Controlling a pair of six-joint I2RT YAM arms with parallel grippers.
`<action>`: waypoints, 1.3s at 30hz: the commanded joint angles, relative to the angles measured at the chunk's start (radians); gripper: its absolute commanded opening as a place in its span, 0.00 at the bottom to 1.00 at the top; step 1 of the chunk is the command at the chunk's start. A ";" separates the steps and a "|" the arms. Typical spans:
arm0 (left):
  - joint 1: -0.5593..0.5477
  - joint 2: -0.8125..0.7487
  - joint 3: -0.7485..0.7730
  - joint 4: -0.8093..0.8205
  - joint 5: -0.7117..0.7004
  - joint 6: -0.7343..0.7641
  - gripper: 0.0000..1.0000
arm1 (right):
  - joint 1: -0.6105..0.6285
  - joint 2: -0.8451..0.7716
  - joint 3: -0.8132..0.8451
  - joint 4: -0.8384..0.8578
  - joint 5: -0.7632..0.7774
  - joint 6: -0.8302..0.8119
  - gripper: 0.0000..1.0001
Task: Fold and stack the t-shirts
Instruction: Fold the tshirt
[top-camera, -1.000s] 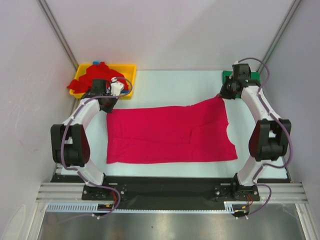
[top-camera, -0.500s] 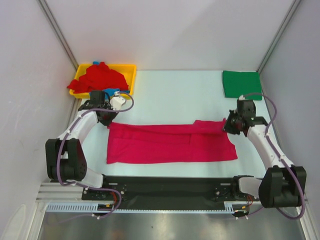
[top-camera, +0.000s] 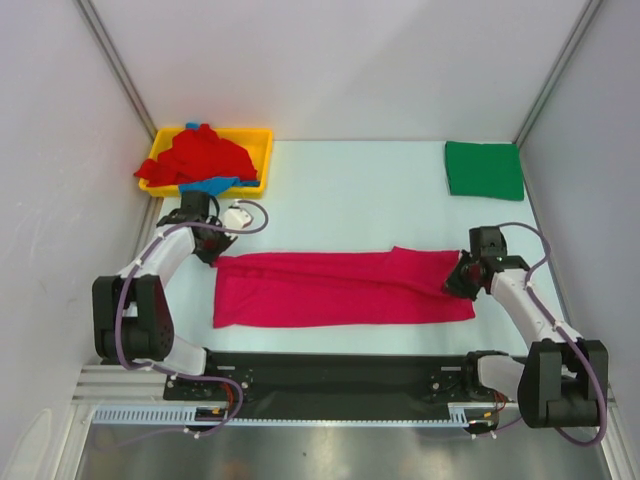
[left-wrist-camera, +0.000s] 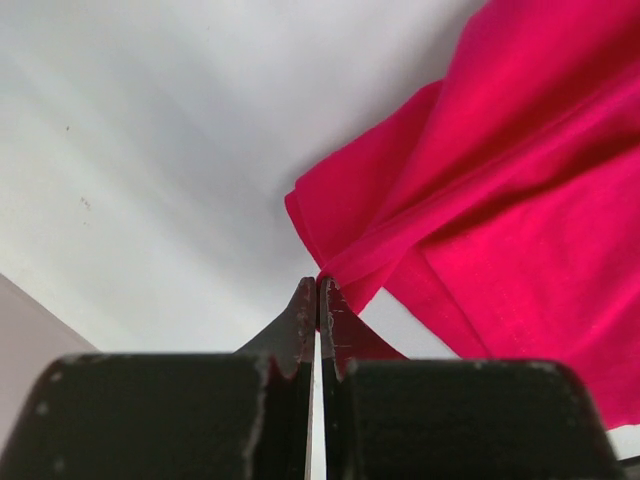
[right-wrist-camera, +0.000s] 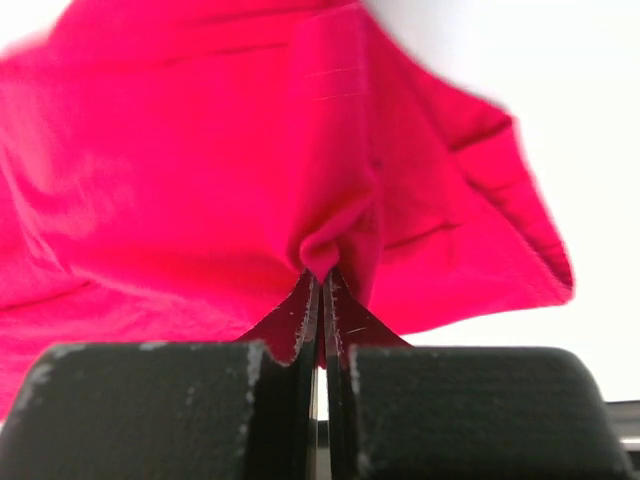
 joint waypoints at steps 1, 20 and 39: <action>0.025 -0.010 0.027 0.003 -0.005 0.047 0.01 | -0.058 -0.034 0.006 -0.020 0.012 0.019 0.00; 0.028 0.088 0.198 0.170 -0.006 -0.144 0.02 | -0.132 0.282 0.327 0.155 -0.040 -0.059 0.00; 0.029 0.002 0.002 0.164 0.034 -0.034 0.04 | -0.138 0.172 0.168 0.054 -0.032 -0.064 0.00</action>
